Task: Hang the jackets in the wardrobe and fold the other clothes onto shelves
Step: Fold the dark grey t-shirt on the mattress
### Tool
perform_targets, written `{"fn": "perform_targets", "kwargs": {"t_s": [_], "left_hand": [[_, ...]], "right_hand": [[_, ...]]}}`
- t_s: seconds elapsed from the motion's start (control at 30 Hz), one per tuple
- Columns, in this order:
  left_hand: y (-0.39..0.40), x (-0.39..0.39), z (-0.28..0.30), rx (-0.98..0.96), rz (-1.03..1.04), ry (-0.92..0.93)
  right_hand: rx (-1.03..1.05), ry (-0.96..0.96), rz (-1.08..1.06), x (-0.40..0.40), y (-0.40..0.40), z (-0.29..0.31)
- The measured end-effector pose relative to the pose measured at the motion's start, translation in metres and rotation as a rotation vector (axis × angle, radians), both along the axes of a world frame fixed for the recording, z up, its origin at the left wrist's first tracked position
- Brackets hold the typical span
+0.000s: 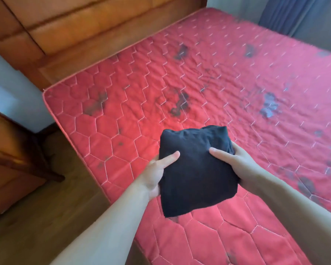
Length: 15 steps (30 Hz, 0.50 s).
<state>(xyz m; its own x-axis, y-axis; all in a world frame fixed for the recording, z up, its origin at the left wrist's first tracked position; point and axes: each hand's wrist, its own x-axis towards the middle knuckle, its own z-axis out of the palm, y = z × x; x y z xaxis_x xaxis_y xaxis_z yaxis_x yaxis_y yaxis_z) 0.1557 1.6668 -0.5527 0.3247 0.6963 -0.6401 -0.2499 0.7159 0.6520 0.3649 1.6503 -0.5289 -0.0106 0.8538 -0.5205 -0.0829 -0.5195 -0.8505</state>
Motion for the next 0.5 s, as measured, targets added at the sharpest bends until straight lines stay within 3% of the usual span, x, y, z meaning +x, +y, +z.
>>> {"fn": "perform_targets", "kwargs": {"t_s": [0.13,0.23,0.37,0.5], "left_hand": [[0.01,-0.018,0.101,0.016,-0.025,-0.142],[0.012,-0.035,0.169,0.075,-0.113,-0.095],[0.005,-0.069,0.257,0.241,-0.117,-0.039],[-0.019,-0.106,0.356,0.48,0.019,0.107]], "right_hand": [[-0.092,0.276,-0.086,-0.014,0.017,0.096],[-0.1,0.418,-0.032,-0.031,0.025,0.162],[0.012,0.53,0.147,-0.058,0.03,0.253],[0.215,0.426,0.271,-0.091,0.023,0.353]]}}
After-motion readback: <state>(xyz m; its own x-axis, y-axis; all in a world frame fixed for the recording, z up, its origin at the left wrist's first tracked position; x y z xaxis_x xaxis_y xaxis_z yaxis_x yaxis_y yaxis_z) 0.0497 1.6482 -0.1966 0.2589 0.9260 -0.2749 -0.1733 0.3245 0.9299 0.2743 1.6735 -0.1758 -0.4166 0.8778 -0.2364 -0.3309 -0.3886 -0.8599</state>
